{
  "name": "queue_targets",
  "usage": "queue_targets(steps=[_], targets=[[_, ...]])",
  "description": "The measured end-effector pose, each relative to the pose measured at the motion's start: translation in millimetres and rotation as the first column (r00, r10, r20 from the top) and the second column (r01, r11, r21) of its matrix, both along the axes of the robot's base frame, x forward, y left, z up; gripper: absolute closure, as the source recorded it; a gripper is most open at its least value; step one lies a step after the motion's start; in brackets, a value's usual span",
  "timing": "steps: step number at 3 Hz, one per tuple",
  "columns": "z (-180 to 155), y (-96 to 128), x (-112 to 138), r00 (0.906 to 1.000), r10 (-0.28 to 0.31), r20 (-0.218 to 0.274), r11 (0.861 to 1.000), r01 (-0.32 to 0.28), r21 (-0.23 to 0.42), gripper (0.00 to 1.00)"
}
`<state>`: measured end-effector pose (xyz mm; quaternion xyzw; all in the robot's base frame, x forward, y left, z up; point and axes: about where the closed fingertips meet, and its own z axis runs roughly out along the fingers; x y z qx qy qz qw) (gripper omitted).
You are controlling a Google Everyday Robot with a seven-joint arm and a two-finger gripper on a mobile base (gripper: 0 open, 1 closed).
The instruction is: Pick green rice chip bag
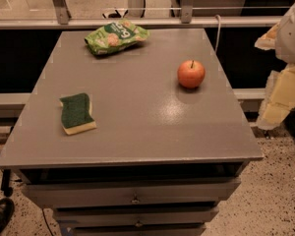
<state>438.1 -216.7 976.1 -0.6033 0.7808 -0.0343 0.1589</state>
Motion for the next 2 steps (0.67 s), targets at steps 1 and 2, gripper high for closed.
queue_targets(steps=[1,2], targets=[[0.0,0.0,0.0,1.0000,0.000,0.000,1.000,0.000,0.000,0.00],[-0.1,4.2,8.3,0.9997,0.012,0.020,1.000,-0.012,0.017,0.00]])
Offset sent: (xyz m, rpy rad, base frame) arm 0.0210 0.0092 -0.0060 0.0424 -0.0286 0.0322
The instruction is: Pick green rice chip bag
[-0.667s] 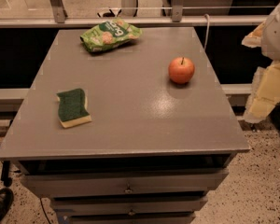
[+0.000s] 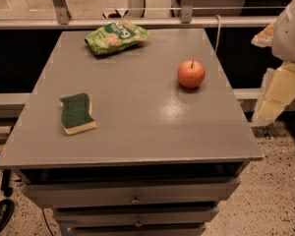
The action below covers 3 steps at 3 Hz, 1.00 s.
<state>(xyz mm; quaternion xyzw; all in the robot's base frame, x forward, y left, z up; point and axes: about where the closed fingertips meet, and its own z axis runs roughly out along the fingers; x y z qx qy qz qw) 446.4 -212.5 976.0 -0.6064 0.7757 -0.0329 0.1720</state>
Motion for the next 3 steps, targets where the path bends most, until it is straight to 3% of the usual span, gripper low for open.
queue_targets(steps=[1,2,3], targets=[[-5,27,45,0.9954,0.075,0.060,0.993,-0.080,0.085,0.00],[-11,81,123,0.9717,0.169,0.165,0.958,-0.201,0.204,0.00],[-8,138,190,0.9301,0.238,0.280,0.898,-0.321,0.302,0.00]])
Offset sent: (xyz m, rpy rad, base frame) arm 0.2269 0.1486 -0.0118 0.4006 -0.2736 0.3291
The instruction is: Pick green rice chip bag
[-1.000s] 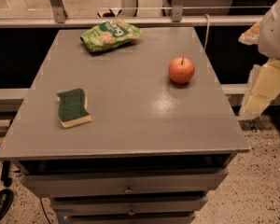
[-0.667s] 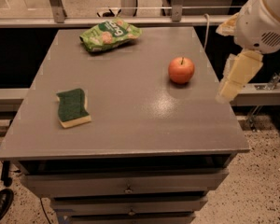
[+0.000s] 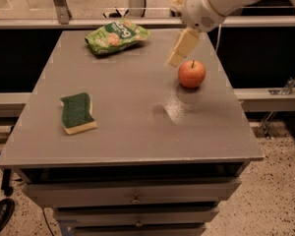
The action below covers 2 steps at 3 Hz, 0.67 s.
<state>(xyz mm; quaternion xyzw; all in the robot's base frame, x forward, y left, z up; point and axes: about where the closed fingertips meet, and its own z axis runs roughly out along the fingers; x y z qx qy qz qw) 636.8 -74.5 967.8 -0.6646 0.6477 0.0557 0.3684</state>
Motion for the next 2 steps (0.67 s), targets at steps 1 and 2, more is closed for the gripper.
queue_targets(steps=[1,2], targets=[[-2,57,58,0.9948,0.063,0.080,0.995,-0.069,0.076,0.00],[-17,105,108,0.9887,0.093,0.118,0.989,-0.106,0.108,0.00]])
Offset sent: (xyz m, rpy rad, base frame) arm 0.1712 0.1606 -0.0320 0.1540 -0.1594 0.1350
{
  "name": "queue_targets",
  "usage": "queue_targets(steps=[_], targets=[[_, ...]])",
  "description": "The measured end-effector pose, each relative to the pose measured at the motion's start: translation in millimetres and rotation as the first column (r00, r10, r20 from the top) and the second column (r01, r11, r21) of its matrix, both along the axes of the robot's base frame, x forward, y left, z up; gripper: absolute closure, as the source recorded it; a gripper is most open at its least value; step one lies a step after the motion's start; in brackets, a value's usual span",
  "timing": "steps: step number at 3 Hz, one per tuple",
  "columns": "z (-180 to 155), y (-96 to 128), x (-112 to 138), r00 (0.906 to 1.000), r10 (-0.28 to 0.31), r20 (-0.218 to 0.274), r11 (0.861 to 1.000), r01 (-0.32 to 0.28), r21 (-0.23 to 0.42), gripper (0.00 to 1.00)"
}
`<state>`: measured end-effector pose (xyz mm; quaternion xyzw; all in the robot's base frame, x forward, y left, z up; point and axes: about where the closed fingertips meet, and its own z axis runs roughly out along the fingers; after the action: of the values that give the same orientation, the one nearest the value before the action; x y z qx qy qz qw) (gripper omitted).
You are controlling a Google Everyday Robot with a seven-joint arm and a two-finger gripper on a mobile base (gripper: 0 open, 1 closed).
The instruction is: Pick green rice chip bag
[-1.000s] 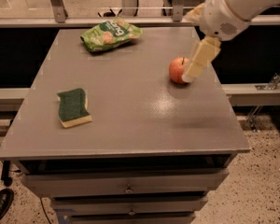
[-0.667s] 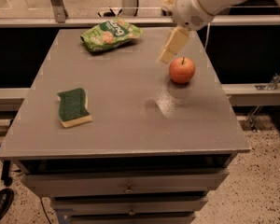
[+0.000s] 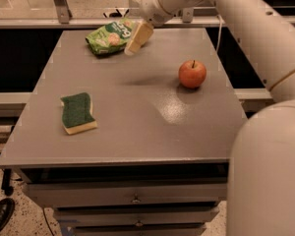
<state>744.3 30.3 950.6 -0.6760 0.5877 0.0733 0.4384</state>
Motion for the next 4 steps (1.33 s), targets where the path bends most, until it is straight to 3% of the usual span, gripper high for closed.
queue_targets(steps=[1,2,3,4], targets=[[-23,35,43,1.0000,-0.001,-0.004,1.000,0.001,0.016,0.00],[-47,53,77,0.9978,-0.057,-0.034,0.998,0.058,0.039,0.00],[-75,64,103,0.9862,-0.124,-0.110,0.990,0.131,0.055,0.00],[-105,73,114,0.9715,-0.161,-0.174,0.986,0.166,0.018,0.18]])
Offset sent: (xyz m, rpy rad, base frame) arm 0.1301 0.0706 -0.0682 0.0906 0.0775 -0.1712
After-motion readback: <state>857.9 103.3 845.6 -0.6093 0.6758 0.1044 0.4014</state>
